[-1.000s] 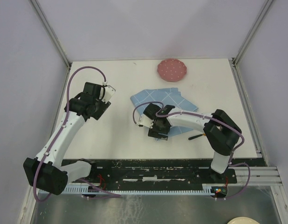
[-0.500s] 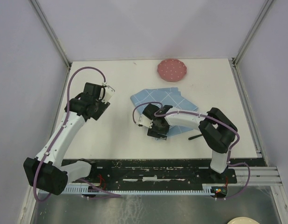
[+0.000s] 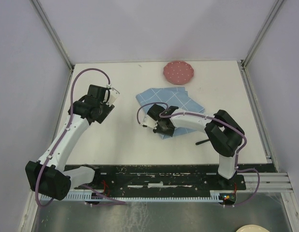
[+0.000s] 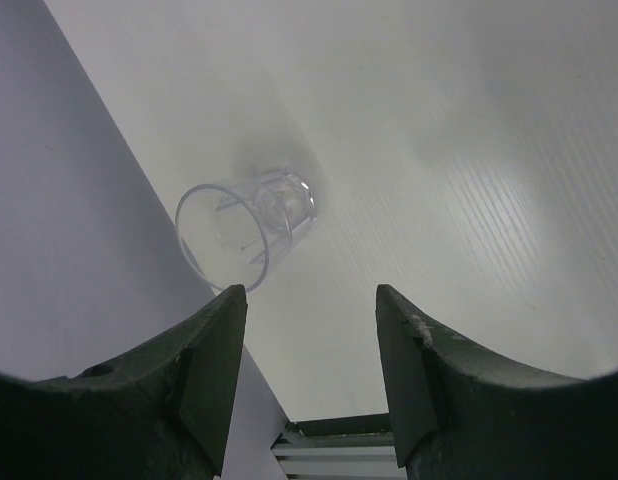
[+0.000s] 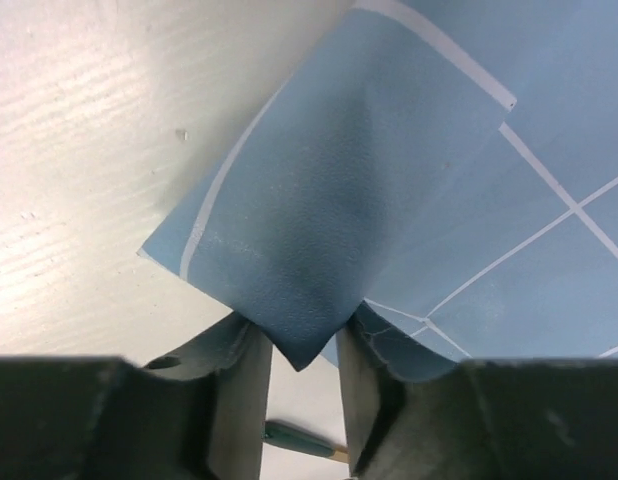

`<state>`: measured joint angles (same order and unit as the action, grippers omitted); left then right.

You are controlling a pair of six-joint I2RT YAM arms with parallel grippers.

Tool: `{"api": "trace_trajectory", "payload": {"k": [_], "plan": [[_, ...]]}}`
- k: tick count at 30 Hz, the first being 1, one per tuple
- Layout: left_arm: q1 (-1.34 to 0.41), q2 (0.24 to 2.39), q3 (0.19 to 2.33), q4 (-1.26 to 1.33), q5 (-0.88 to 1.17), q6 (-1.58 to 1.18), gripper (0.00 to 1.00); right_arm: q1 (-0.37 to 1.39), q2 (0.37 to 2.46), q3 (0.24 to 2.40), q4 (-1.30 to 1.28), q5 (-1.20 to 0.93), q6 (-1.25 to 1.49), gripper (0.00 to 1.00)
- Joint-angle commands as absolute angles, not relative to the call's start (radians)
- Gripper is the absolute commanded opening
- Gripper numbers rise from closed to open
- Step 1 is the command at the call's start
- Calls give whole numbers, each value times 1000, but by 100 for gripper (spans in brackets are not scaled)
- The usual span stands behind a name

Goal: Set the dinner table for one person
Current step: Fold the napkin at the center of the board.

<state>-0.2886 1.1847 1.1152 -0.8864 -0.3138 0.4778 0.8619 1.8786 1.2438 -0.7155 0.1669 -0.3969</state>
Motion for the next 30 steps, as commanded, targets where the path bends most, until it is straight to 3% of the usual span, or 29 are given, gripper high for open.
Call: {"api": "trace_trajectory", "payload": {"k": [1,4,6,11,30], "plan": [[-289,1150,1151,-866,-329,524,61,858,1883,1325,-734,145,-372,30],[-289,1138,1150,-868,-331,528,61,857,1874,1355,-774,137,-360,27],[-288,1134,1153,-867,-330,530,61,857,1869,1381,-806,137,-350,37],[-288,1129,1166,-857,-327,537,61,857,1854,1398,-838,160,-358,50],[-288,1121,1164,-862,-334,549,61,858,1962,1388,-747,209,-350,50]]}}
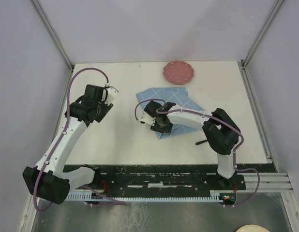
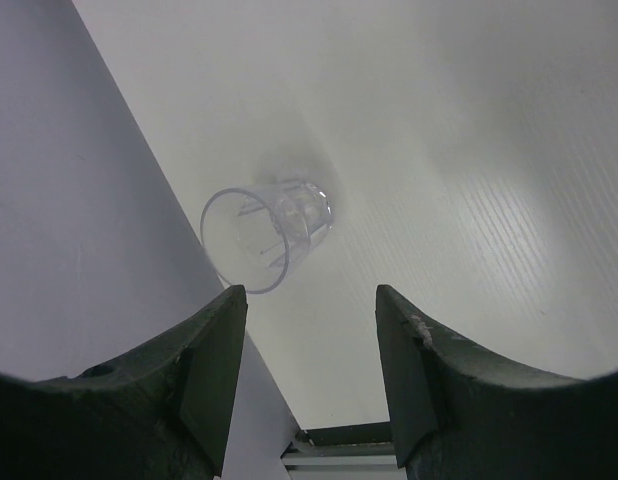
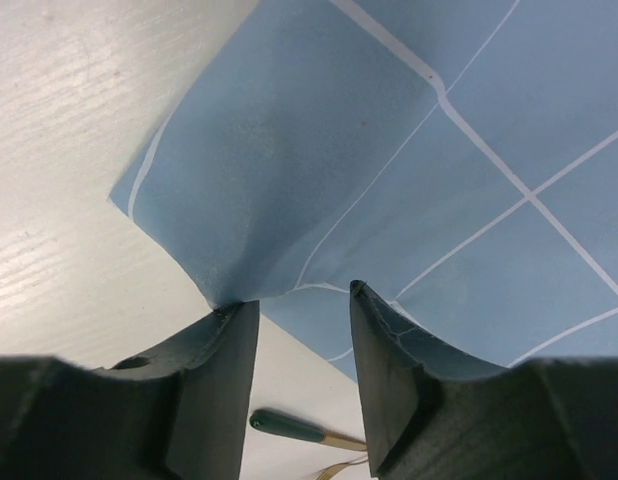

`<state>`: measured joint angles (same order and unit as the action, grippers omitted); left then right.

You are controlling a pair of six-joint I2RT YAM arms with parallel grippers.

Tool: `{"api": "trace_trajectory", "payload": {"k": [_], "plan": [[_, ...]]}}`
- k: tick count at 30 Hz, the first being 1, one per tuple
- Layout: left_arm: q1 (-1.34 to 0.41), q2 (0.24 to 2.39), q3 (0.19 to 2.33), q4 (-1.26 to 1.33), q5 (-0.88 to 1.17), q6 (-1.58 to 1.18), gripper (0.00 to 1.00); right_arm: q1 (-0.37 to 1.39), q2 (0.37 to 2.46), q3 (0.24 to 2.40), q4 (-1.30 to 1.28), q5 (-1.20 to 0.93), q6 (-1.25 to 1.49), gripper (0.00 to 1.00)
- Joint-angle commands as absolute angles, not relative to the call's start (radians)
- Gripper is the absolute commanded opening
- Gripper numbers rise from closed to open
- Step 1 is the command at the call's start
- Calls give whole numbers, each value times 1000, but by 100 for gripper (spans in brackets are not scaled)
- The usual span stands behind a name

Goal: Set the dinner table for one person
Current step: Fold the napkin at the center of the board.

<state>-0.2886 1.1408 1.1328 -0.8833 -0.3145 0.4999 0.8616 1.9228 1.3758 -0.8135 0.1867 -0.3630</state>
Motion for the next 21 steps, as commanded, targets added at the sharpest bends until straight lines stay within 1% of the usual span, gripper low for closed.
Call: {"api": "trace_trajectory", "payload": {"k": [1,6,7,8,9,10,16,21], "plan": [[-288,1121,1164,-862,-336,552,61,858,1974,1396,-740,214,-350,47],[-289,1112,1169,-868,-349,572,61,857,2020,1441,-723,250,-342,33],[-289,1109,1169,-869,-352,575,61,857,2020,1446,-719,256,-339,28],[-289,1106,1170,-869,-356,577,61,857,2019,1451,-719,261,-337,19],[-289,1105,1172,-869,-359,579,61,857,2017,1454,-719,270,-333,7],[-290,1101,1173,-870,-361,580,61,857,2012,1457,-719,278,-330,2],[-290,1096,1178,-868,-363,578,61,858,1939,1463,-733,292,-346,2],[-290,1094,1177,-865,-359,574,61,874,1910,1557,-824,266,-338,2]]}}
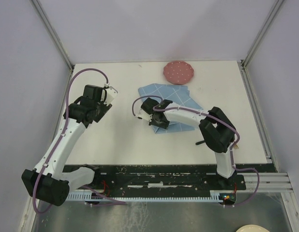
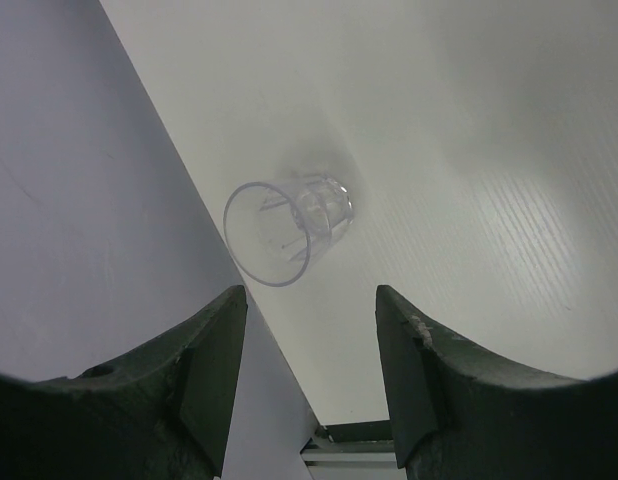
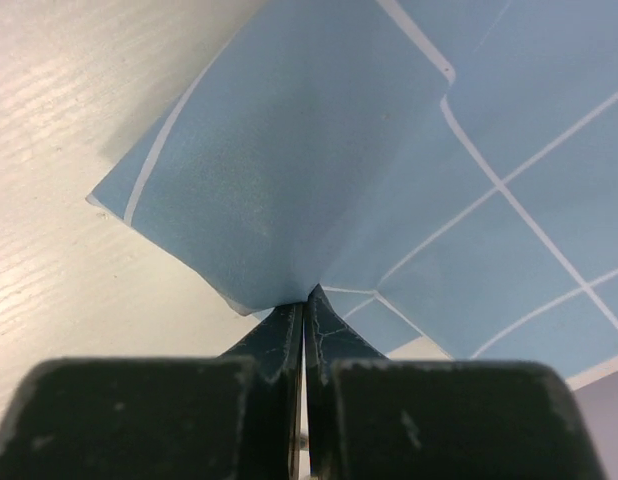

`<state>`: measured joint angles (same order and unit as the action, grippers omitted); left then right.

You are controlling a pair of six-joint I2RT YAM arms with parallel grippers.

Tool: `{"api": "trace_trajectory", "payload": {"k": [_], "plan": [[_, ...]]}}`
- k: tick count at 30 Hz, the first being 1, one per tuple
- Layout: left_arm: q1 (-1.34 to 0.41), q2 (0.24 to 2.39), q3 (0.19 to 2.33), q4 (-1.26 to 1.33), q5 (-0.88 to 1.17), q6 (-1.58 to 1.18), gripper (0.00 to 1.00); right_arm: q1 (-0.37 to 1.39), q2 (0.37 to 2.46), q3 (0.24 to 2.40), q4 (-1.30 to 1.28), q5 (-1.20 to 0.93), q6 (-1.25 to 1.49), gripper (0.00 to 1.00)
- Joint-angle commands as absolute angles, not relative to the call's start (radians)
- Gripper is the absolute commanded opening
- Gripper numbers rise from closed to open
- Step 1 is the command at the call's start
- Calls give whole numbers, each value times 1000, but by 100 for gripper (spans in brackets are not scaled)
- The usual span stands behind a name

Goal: Set the dinner table for one person
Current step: Fold the napkin at the center of the board.

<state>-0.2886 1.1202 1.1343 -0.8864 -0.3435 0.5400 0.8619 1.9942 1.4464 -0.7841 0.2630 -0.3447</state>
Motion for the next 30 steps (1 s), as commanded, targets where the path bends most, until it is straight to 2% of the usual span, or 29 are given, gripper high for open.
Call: {"api": "trace_trajectory", "payload": {"k": [1,15,30], "plan": [[-289,1091,1177,-863,-359,574,61,889,1908,1575,-838,292,-340,2],[-289,1062,1162,-861,-361,577,61,1082,1969,1731,-892,348,-376,2],[-288,1013,1122,-847,-360,579,61,1250,2267,2128,-960,351,-417,2]]}}
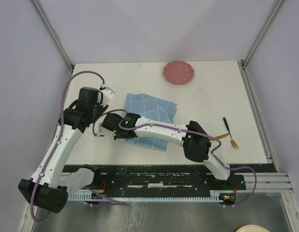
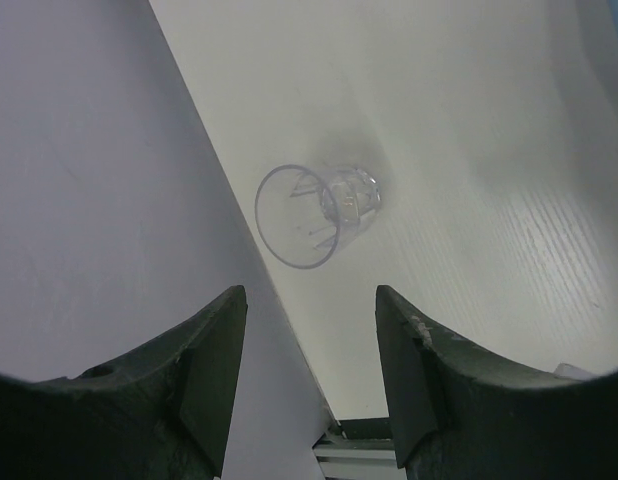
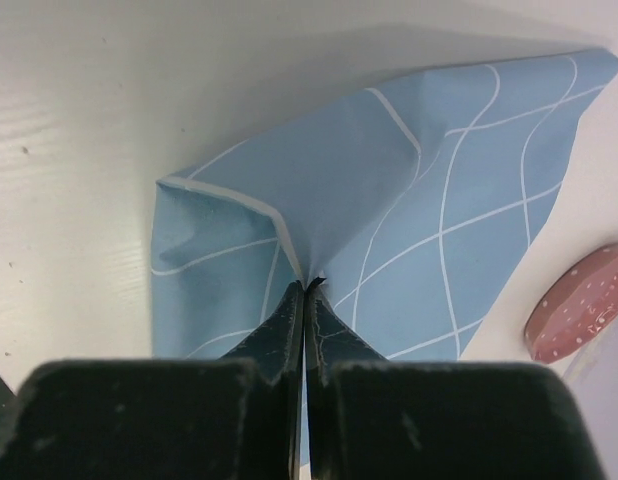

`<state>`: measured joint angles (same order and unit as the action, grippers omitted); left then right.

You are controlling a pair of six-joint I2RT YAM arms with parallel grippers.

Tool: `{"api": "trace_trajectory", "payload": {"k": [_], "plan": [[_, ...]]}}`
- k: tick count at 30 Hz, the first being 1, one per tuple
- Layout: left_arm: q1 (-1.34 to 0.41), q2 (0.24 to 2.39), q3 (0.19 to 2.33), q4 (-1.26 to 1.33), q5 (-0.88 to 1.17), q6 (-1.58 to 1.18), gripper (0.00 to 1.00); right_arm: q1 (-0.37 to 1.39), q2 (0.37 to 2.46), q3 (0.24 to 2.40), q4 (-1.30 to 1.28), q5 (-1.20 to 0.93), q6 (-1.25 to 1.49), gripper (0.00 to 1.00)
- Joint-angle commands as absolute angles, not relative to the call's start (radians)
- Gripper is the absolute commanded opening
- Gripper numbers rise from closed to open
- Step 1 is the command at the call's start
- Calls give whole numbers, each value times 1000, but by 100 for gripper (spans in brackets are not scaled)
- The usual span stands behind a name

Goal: Set the dinner table for one person
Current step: Fold the napkin at the center of the board.

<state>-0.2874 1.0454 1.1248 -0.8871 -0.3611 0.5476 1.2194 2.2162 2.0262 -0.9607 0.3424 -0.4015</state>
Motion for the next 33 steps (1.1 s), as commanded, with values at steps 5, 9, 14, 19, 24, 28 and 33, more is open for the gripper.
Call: {"api": "trace_trajectory", "payload": {"k": [5,9,14,19,24,28,33], "plan": [[-289,1006,1120,-832,-384,590,61,1270,2280,2157,-941,362,-379,2],[-288,1007,1132,-805,-429,610,61,1265,2215,2073,-882,501,-375,13],[-288,1024,1165,-774,-487,622,64,1207,2033,1865,-803,611,-377,54],[-289,1026,1191,-776,-481,610,66,1122,1842,1690,-694,726,-482,63],[-291,1043,1199,-845,-352,571,67,936,1766,1658,-677,725,-511,64],[-327,1051,1131,-886,-338,587,66,762,1691,1552,-629,667,-518,64],[-357,1020,1090,-954,-161,626,67,575,1565,1375,-530,509,-565,70]]}}
